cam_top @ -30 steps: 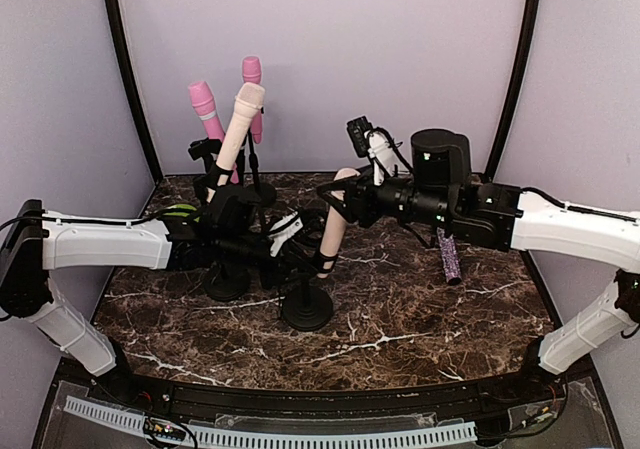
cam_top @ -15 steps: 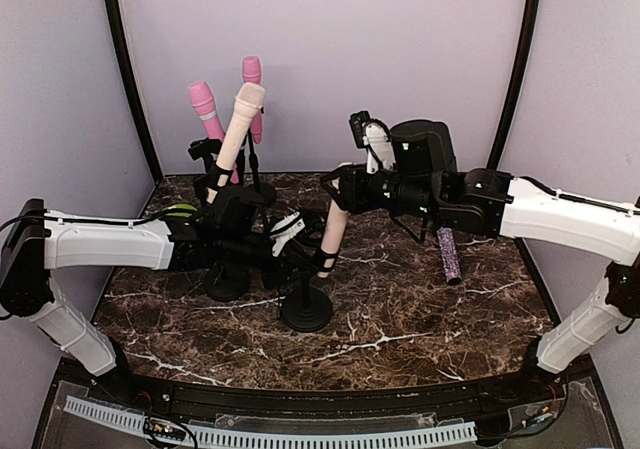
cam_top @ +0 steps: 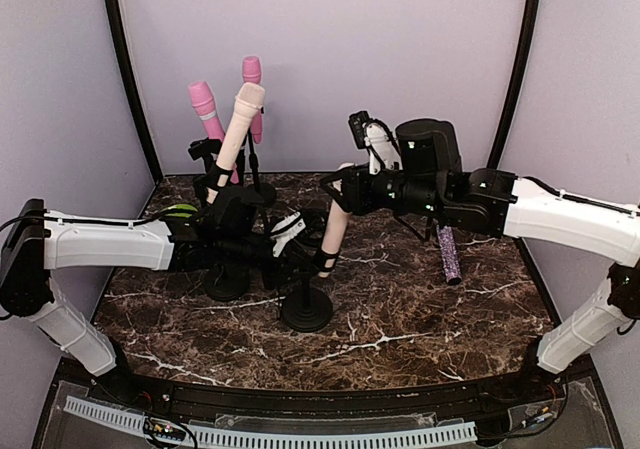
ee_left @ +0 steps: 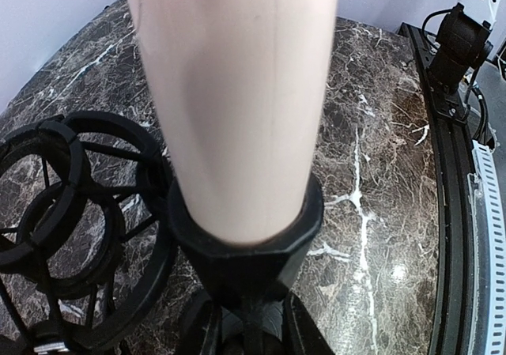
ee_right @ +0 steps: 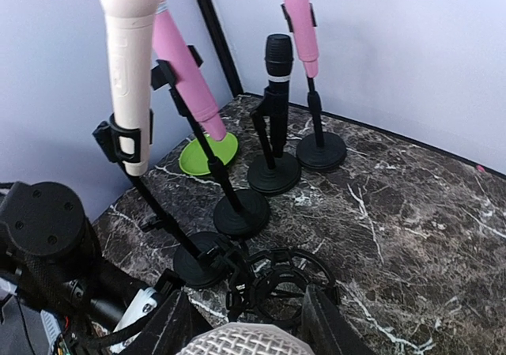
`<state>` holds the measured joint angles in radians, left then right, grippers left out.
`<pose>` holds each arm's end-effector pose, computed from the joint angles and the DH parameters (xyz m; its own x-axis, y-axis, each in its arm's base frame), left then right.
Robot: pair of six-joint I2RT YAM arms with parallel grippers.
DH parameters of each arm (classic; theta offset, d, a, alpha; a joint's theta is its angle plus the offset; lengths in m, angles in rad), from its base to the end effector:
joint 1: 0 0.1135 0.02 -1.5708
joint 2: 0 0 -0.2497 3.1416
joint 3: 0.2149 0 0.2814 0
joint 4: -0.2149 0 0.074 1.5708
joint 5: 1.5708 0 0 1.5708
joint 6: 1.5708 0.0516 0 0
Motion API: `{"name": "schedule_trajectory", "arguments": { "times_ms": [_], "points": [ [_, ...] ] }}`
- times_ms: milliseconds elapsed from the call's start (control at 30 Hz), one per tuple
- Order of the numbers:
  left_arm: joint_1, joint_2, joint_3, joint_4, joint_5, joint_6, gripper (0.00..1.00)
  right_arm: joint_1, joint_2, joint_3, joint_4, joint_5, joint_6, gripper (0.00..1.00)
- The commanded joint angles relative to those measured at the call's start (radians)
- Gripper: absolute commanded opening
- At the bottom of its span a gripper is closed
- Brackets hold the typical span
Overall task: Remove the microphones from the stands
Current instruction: Hold the microphone stand with the microphone at the center of the board, then remove the microphone from the microphone stand.
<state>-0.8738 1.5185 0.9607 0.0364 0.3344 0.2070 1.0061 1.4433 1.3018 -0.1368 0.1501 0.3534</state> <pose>0.2299 -0.3010 0.2071 -0.1265 0.4535 -0.8822 0.9533 0.3013 0.0182 0.2148 0.3246 0.3475 -0.4004 0.0074 -0.9163 -0.6606 0.6907 0.2942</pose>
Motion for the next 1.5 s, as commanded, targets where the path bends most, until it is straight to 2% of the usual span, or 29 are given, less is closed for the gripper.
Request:
{"name": "schedule_trajectory", "arguments": {
  "times_ms": [0, 100, 200, 500, 733, 933, 1133, 1467],
  "points": [
    [-0.013, 0.009, 0.004, -0.018, 0.025, 0.03, 0.0, -0.006, -0.071, -0.032, 0.209, -0.229, -0.077, 0.31],
    [-0.013, 0.008, 0.004, -0.017, 0.031, 0.029, 0.0, -0.011, -0.087, -0.064, 0.262, -0.31, -0.088, 0.31],
    [-0.013, 0.005, 0.004, -0.016, 0.028, 0.031, 0.0, -0.012, -0.088, -0.076, 0.282, -0.315, -0.076, 0.31],
    [-0.014, 0.013, 0.005, -0.018, 0.002, 0.029, 0.0, -0.014, -0.05, -0.034, 0.2, -0.121, 0.015, 0.31],
    [-0.014, 0.015, 0.006, -0.019, -0.011, 0.029, 0.0, -0.014, -0.014, 0.039, 0.026, 0.082, 0.122, 0.31],
    [-0.014, 0.02, 0.006, -0.018, -0.015, 0.029, 0.0, -0.014, -0.002, 0.052, -0.001, 0.124, 0.139, 0.31],
    [-0.016, 0.021, 0.005, -0.019, -0.013, 0.029, 0.0, -0.016, -0.008, 0.041, 0.056, 0.004, 0.086, 0.32],
    [-0.017, 0.022, 0.005, -0.019, -0.011, 0.031, 0.0, -0.046, -0.057, -0.023, 0.222, -0.374, 0.002, 0.32]
  ]
}}
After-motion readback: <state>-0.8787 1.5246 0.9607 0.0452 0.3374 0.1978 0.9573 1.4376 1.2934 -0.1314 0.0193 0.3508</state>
